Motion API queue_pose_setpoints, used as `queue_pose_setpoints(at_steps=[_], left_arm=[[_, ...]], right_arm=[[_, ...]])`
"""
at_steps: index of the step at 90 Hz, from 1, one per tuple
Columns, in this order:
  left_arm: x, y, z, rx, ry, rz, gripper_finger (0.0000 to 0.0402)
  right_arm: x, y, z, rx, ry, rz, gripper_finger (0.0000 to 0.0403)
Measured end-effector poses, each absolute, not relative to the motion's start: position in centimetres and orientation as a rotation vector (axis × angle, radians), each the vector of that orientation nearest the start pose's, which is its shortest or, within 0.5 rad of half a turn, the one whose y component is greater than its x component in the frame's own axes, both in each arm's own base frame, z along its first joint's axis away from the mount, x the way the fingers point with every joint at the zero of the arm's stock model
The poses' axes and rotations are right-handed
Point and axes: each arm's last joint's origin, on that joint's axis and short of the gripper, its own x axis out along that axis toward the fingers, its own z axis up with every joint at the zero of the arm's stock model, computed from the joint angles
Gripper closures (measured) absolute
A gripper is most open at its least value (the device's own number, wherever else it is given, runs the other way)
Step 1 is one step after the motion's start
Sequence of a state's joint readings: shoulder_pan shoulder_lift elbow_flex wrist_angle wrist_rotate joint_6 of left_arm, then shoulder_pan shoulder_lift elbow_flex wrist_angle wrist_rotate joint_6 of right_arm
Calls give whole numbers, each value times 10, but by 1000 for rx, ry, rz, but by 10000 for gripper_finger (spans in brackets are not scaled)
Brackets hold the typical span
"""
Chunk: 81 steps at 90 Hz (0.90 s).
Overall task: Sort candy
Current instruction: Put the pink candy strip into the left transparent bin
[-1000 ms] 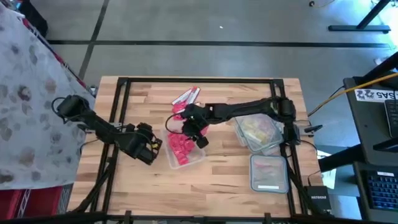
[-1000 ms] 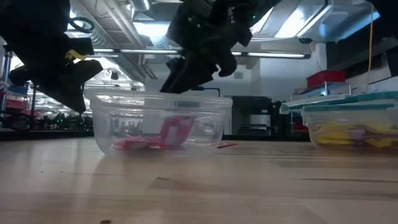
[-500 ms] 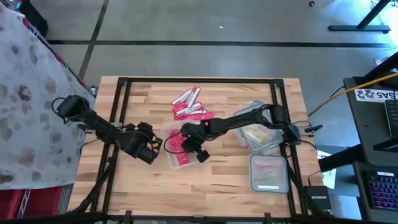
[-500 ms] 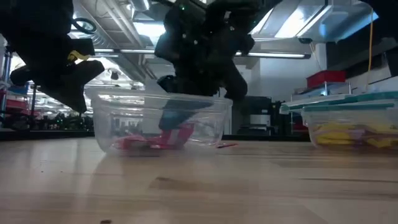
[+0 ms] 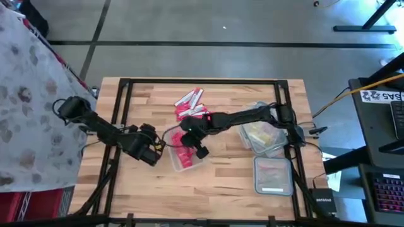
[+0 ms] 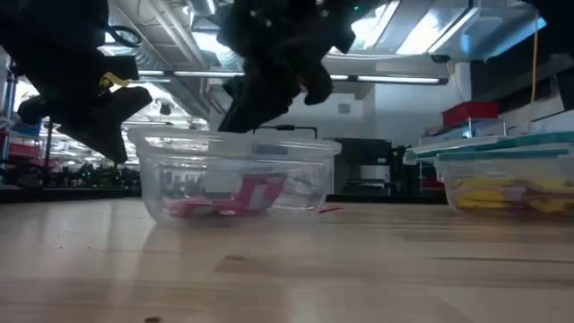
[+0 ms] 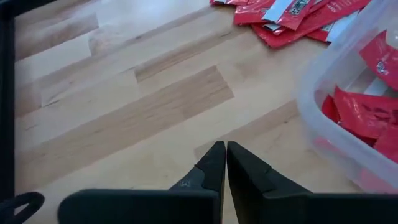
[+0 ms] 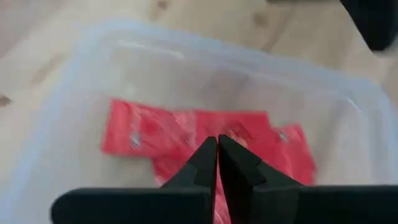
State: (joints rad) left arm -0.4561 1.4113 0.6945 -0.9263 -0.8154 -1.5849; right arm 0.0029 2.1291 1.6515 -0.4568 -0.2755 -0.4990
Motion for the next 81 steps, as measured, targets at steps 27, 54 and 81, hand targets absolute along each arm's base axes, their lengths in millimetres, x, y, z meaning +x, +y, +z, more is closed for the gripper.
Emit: queue_pose_setpoints(at_steps=[27, 54, 81], left_arm=[[185, -67, 161, -365, 708, 1092, 402], [185, -67, 161, -355, 712, 1087, 402], [185, -68, 161, -371, 734, 1081, 402]], right_arm=[[461, 19, 135, -283, 1093, 567, 403], [467, 19, 149, -323, 1050, 567, 403], [454, -22, 224, -328, 975, 510, 403]])
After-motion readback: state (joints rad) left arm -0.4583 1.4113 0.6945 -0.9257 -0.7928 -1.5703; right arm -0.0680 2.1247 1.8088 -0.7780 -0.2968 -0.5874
